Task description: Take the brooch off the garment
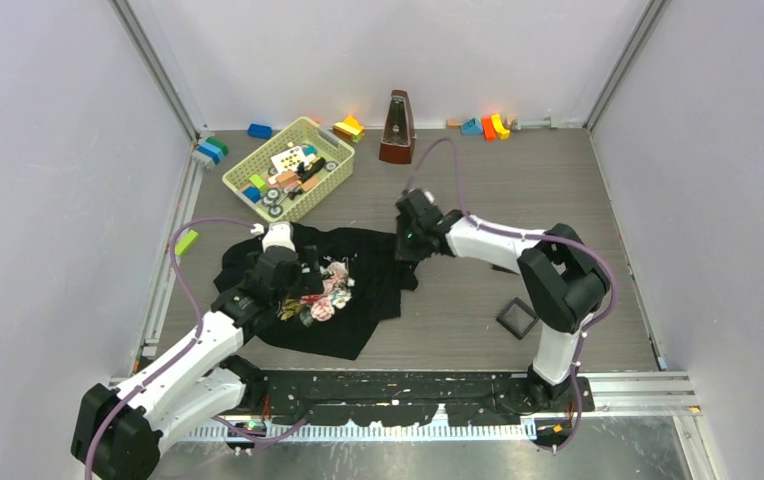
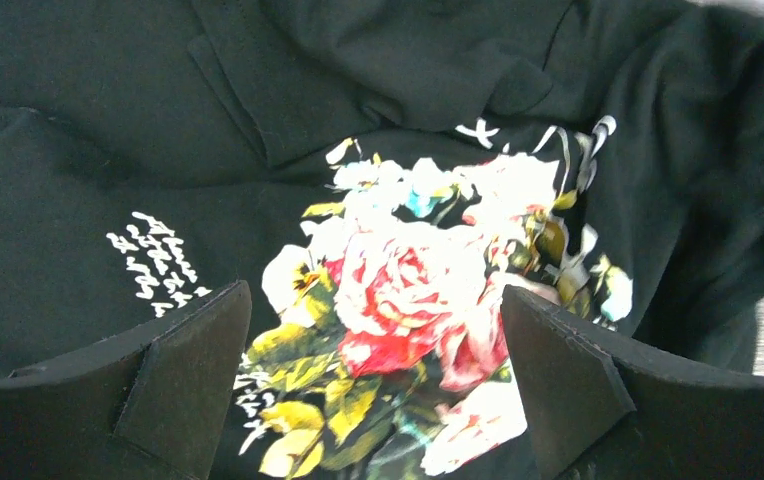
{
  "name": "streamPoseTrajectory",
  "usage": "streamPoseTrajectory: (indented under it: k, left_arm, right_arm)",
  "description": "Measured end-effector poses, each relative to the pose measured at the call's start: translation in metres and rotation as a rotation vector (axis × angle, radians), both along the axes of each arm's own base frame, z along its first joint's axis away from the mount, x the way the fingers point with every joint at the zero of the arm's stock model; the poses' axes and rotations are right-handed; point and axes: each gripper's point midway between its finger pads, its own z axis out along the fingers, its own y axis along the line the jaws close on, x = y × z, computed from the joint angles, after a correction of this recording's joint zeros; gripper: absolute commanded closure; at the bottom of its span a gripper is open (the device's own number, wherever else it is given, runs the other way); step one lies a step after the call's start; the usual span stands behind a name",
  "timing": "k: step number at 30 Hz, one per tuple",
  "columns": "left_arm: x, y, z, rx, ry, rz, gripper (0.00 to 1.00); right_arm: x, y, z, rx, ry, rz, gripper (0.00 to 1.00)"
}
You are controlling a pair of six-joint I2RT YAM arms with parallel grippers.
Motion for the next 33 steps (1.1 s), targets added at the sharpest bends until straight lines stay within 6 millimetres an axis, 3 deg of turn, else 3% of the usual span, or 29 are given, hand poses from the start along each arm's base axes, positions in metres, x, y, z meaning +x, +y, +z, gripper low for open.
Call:
streamPoseTrajectory:
  k: [5,7,8,12,21,26,31,33]
  left_arm:
    - [0.003,-0.001,-0.007,-0.003,0.021,0.002,0.01]
    - [0.007,-0.002,-0.011,-0.006,0.03,0.003,0.03]
    - [0.008,-0.002,-0.014,-0.003,0.042,0.003,0.03]
    - [0.02,-0.009,-0.018,0.019,0.081,-0.015,0.04]
    - [0.09,-0.044,0.003,0.111,0.033,-0.14,0.12]
    - [0.114,-0.057,-0.005,0.172,0.054,-0.202,0.11]
    - [0.134,-0.064,-0.022,0.219,0.092,-0.224,0.22]
    - [0.144,-0.066,-0.029,0.228,0.121,-0.224,0.36]
  right_arm:
    - [0.069,-0.064,0.009,0.025,-0.016,-0.239,0.77]
    - [0.083,-0.088,0.009,0.017,-0.022,-0.301,0.64]
    - [0.085,-0.095,0.008,0.012,-0.019,-0.314,0.62]
    - [0.077,-0.093,0.007,-0.002,-0.004,-0.286,0.66]
    - [0.062,-0.089,0.038,0.011,-0.043,-0.219,0.66]
    - [0.059,-0.087,0.043,0.025,-0.047,-0.203,0.66]
    - [0.05,-0.088,0.034,0.021,-0.019,-0.187,0.71]
    - [0.049,-0.089,0.032,0.018,-0.014,-0.183,0.75]
